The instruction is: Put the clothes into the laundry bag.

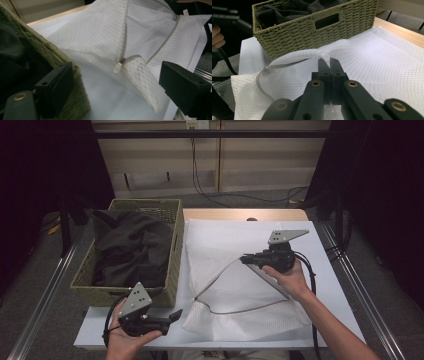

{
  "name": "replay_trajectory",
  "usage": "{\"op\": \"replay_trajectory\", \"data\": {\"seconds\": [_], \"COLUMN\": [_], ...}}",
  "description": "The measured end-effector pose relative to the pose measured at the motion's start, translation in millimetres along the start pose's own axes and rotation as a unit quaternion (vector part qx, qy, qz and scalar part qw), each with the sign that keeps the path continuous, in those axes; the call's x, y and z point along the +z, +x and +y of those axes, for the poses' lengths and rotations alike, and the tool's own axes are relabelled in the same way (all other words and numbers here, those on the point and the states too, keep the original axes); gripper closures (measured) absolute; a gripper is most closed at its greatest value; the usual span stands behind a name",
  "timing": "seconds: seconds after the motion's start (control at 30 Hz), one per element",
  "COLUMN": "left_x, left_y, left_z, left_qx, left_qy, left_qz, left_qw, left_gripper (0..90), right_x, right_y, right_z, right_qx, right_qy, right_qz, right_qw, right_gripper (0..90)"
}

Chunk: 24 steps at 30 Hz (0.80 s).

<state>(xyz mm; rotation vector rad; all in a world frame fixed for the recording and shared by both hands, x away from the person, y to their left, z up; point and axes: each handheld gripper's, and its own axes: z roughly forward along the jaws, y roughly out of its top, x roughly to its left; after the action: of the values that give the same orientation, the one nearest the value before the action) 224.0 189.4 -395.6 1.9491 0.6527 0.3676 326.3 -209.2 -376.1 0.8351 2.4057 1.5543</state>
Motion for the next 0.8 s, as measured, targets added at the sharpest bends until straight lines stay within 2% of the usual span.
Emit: {"op": "replay_trajectory", "data": {"seconds": [0.03, 0.07, 0.1, 0.13, 0.17, 0.2, 0.23, 0.27, 0.33, 0.47, 0.5, 0.57, 0.63, 0.67, 0.7, 0.77, 0.8], "left_x": [-1.4, -2.4, -4.7, -7.1, -8.7, -9.5, -10.2, -10.5, -12.2, -14.8, -15.3, -15.3, -15.8, -16.2, -16.3, -15.2, -15.1], "left_y": [3.6, 4.5, 3.7, 3.6, 3.1, 3.9, 6.6, 11.0, 21.6, 44.9, 52.4, 64.1, 73.4, 78.5, 83.0, 93.4, 99.3], "left_z": [1.7, 3.3, 5.8, 8.3, 11.0, 13.4, 15.1, 16.5, 20.5, 28.5, 30.7, 33.8, 37.1, 38.5, 39.6, 42.2, 42.9], "left_qx": [0.000, -0.008, -0.026, -0.034, -0.025, -0.007, -0.003, -0.009, -0.007, -0.016, -0.015, -0.023, -0.019, -0.023, -0.024, -0.022, -0.031], "left_qy": [-0.002, -0.006, -0.012, -0.023, -0.022, -0.016, -0.015, -0.019, -0.015, -0.007, -0.004, 0.004, 0.010, 0.010, 0.010, 0.026, 0.025], "left_qz": [-0.010, -0.010, -0.006, -0.012, -0.009, 0.002, 0.009, 0.010, 0.021, 0.019, 0.032, 0.036, 0.055, 0.054, 0.066, 0.080, 0.082], "left_qw": [0.9999, 0.9999, 0.9996, 0.9991, 0.9994, 0.9998, 0.9998, 0.9997, 0.9996, 0.9997, 0.9994, 0.9991, 0.9983, 0.9982, 0.9975, 0.9962, 0.9958], "left_gripper": [17.8, 19.0, 15.9, 9.9, 12.3, 13.8, 13.1, 13.2, 12.9, 12.2, 12.5, 10.9, 10.3, 9.8, 10.2, 10.2, 10.5], "right_x": [0.3, 0.9, 1.5, 2.0, 2.4, 2.6, 2.7, 2.7, 2.4, 2.7, 2.8, 3.8, 4.0, 4.1, 4.2, 4.8, 5.2], "right_y": [0.2, 0.3, 0.1, 0.3, 0.5, 0.2, -0.2, -0.2, 0.4, 1.3, 1.4, 1.6, 1.9, 1.8, 1.8, 1.3, 1.2], "right_z": [0.3, 0.3, 0.2, -0.1, -0.2, 0.0, 0.2, 0.2, -0.3, -0.3, -0.3, -0.4, -0.5, -0.5, -0.4, -0.6, -0.8], "right_qx": [0.000, 0.001, 0.000, 0.000, -0.001, -0.001, 0.000, 0.000, -0.001, -0.001, -0.001, -0.002, -0.002, -0.004, -0.002, -0.001, 0.001], "right_qy": [0.002, 0.003, 0.004, 0.005, 0.006, 0.006, 0.005, 0.004, 0.006, 0.005, 0.006, 0.006, 0.008, 0.008, 0.008, 0.007, 0.009], "right_qz": [-0.001, -0.003, -0.004, -0.002, -0.003, -0.003, -0.003, -0.002, -0.003, -0.001, -0.001, 0.000, 0.000, 0.000, 0.001, 0.001, 0.002], "right_qw": [1.0000, 1.0000, 1.0000, 1.0000, 1.0000, 1.0000, 1.0000, 1.0000, 1.0000, 1.0000, 1.0000, 1.0000, 1.0000, 1.0000, 1.0000, 1.0000, 1.0000], "right_gripper": [89.7, 89.7, 89.8, 89.8, 89.8, 89.8, 89.8, 89.8, 89.8, 89.8, 89.8, 89.8, 89.8, 89.8, 89.7, 89.7, 89.8]}}
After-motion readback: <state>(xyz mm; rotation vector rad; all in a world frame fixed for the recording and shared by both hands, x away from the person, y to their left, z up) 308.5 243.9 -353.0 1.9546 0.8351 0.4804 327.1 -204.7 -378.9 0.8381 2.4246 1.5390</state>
